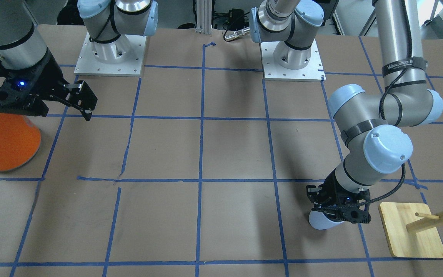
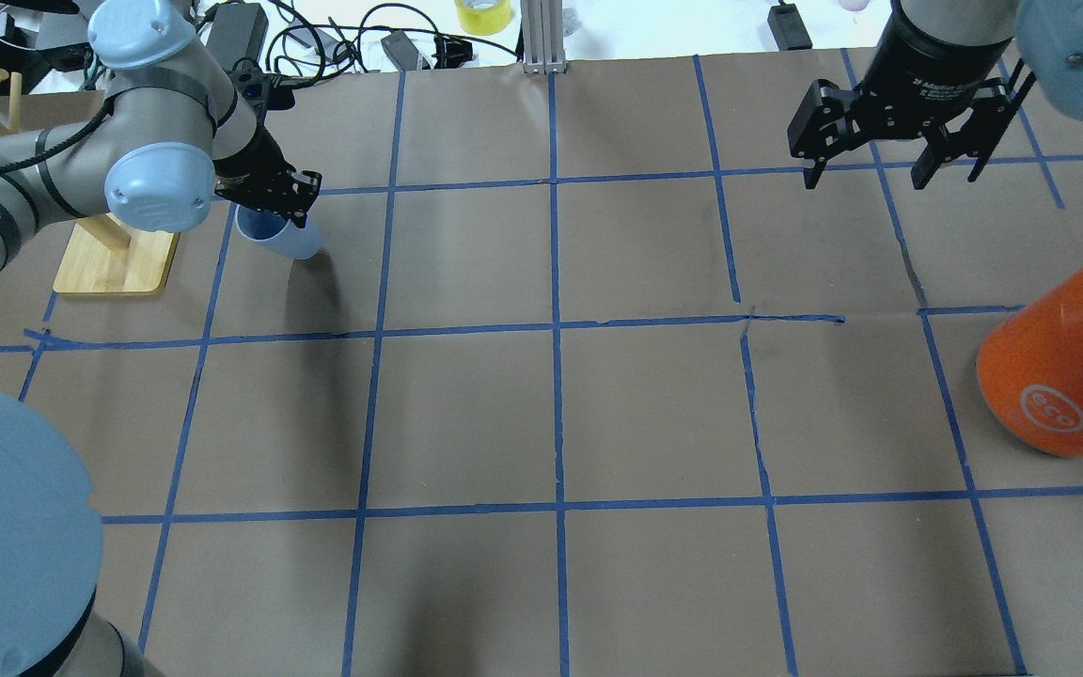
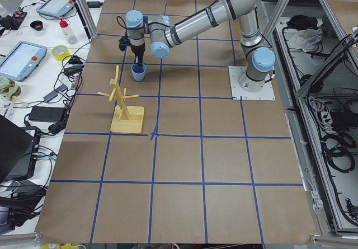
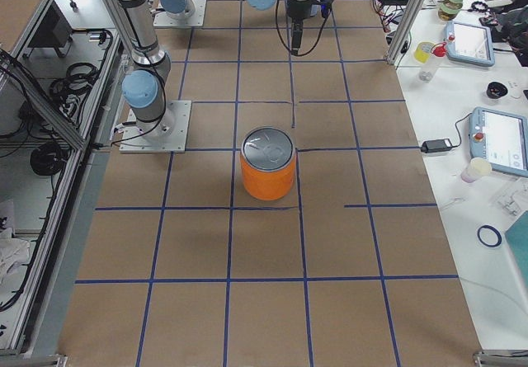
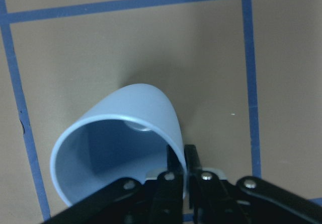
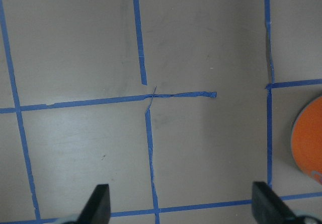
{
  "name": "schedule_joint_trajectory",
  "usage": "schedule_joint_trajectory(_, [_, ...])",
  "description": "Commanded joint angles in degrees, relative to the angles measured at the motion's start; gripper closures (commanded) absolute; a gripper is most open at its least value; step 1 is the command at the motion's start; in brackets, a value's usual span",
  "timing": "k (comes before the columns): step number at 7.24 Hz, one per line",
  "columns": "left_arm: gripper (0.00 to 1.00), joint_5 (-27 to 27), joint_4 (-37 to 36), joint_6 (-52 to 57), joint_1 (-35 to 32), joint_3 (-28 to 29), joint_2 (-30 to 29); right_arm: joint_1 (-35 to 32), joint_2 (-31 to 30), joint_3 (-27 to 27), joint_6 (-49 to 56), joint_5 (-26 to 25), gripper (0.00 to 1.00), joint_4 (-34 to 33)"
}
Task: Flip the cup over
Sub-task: 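Rotate the cup upright with the left gripper and set it down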
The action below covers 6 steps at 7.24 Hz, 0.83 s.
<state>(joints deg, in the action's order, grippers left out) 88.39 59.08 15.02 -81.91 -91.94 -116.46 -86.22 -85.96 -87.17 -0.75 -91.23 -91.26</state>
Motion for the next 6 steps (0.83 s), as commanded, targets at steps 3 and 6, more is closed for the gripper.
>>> schedule_joint_trajectory(3, [0.2,0.0,6.0,0.2,-0.9,1.1,4.7,0.0,0.0,0.0,0.0,0.0,0.0,0.0])
schedule_joint_trajectory(6, [0.21,1.3,18.6,-0.9,-7.7,5.4,15.0,0.0,0.0,0.0,0.0,0.0,0.0,0.0])
